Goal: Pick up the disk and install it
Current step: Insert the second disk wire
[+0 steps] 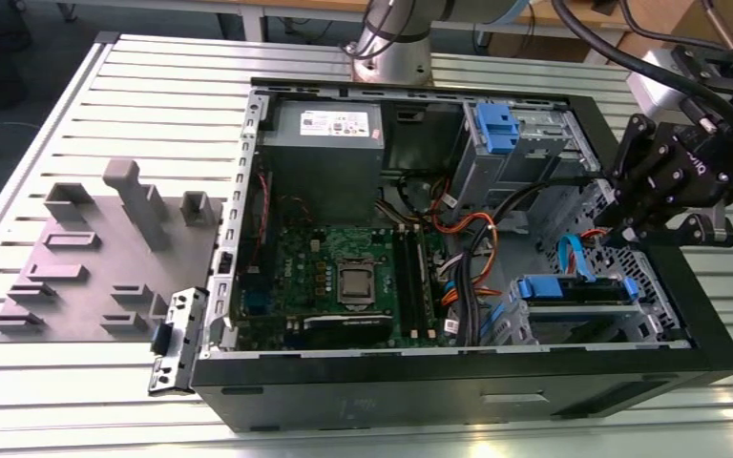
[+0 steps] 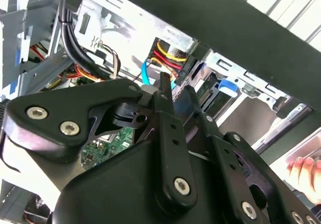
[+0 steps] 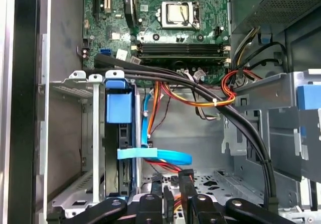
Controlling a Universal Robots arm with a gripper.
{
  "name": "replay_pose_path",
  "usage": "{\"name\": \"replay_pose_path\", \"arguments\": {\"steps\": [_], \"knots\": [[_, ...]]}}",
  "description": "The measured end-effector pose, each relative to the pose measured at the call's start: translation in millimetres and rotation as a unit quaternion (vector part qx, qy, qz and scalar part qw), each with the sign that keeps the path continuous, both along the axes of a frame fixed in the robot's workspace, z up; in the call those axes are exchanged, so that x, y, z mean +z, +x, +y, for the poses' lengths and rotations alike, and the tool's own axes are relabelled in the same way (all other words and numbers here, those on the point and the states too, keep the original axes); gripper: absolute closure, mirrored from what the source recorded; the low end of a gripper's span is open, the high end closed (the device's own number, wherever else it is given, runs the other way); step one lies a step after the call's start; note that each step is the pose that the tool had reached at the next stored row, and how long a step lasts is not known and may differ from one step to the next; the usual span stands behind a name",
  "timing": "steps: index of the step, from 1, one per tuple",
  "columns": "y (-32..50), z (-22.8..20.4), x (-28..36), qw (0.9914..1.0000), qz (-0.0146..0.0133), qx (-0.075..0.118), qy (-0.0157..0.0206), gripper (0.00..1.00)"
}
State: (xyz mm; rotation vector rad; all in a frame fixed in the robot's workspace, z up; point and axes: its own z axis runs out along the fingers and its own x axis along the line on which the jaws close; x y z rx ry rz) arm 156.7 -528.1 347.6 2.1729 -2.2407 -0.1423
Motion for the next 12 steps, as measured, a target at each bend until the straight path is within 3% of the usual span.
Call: {"name": "replay_pose_path", "arguments": {"steps": [9,12], "knots": [[16.3,0.0,-3.0,1.0,0.0005,0.0,-0.0013,0.71],[17.9,0.1,-3.9,1.0,0.0006,0.0,-0.0015,0.71]]}}
